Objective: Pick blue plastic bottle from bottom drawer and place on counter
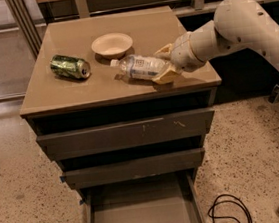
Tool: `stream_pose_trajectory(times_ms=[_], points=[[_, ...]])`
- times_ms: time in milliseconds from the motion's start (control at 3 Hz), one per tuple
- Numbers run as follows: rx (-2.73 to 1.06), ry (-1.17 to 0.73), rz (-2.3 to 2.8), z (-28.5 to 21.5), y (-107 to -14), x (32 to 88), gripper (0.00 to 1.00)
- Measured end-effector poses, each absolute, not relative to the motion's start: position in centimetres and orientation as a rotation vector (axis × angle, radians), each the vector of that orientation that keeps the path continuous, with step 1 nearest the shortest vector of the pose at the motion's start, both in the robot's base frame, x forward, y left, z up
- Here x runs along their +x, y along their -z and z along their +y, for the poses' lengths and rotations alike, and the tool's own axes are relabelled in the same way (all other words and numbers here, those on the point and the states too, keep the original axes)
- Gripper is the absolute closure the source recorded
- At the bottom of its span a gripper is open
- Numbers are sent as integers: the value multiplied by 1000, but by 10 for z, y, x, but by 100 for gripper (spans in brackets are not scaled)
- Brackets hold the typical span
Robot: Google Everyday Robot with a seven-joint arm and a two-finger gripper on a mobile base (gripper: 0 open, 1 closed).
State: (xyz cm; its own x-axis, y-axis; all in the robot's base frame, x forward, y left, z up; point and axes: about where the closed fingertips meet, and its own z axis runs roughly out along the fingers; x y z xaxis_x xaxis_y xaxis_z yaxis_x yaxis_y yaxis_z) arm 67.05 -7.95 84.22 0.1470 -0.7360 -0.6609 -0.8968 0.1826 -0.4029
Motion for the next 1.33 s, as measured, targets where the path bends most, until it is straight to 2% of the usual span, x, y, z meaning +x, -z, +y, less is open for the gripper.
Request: stream_pose_trajectory(times_ms=[333,1000,1333], points=[[-1594,-249,1621,-77,-842,673,86],[-1594,-249,1621,-77,-841,673,39],[-1594,-249,1621,-77,-841,673,8]])
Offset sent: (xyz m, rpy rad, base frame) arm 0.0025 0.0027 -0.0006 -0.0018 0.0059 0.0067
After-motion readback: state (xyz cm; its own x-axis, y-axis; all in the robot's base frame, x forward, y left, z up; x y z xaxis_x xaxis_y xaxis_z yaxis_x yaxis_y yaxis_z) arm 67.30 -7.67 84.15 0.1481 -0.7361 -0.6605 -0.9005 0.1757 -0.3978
